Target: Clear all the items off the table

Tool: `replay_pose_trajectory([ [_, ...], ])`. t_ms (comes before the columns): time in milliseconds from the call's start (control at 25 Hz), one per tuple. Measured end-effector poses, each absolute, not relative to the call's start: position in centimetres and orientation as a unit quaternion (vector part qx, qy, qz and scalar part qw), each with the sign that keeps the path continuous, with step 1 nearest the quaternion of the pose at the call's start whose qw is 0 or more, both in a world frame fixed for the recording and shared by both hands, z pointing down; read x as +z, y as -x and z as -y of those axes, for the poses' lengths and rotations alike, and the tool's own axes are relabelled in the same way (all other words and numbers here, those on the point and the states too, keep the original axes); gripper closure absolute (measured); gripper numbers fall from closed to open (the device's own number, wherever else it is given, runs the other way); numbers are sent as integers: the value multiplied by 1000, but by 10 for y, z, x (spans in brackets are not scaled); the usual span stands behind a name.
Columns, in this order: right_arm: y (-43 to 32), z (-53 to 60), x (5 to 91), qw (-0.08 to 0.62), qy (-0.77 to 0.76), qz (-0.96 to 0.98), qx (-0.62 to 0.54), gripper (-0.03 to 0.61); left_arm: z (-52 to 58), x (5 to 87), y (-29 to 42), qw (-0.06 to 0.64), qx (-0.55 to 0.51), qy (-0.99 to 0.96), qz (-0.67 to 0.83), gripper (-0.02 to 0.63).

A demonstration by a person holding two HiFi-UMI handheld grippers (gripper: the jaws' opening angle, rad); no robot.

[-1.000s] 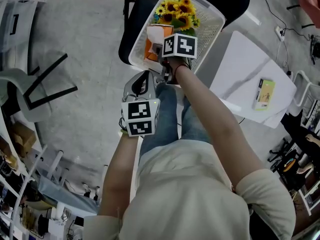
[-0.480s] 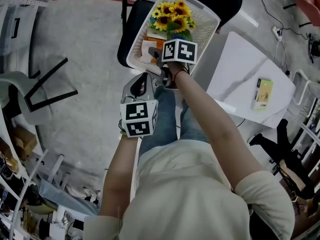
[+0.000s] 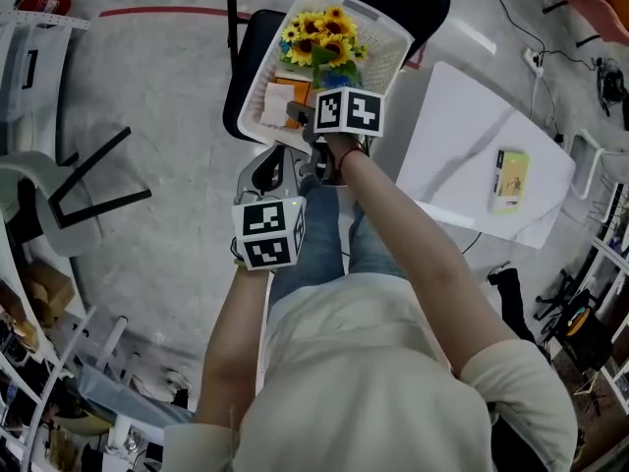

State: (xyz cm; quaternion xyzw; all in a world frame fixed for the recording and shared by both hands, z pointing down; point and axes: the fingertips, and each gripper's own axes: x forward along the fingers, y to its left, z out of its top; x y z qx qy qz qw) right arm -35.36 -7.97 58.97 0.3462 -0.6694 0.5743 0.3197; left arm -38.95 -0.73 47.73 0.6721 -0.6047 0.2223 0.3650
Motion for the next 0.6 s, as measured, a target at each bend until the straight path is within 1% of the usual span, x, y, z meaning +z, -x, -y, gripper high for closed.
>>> replay_pose_trajectory([
  [120, 348, 75, 583, 314, -348, 672, 574, 296, 6, 474, 386, 366, 218, -673, 605, 603],
  [320, 340, 65, 570, 300, -344, 676, 579, 349, 0, 470, 380, 367, 216, -675, 602, 604],
  [440, 333, 62, 560, 292, -347, 681, 574, 404, -3, 467, 375, 365, 217, -678, 600, 604],
  [600, 323, 57, 548, 286, -348, 693, 563, 450, -5, 460, 371, 361, 215, -681, 600, 604],
])
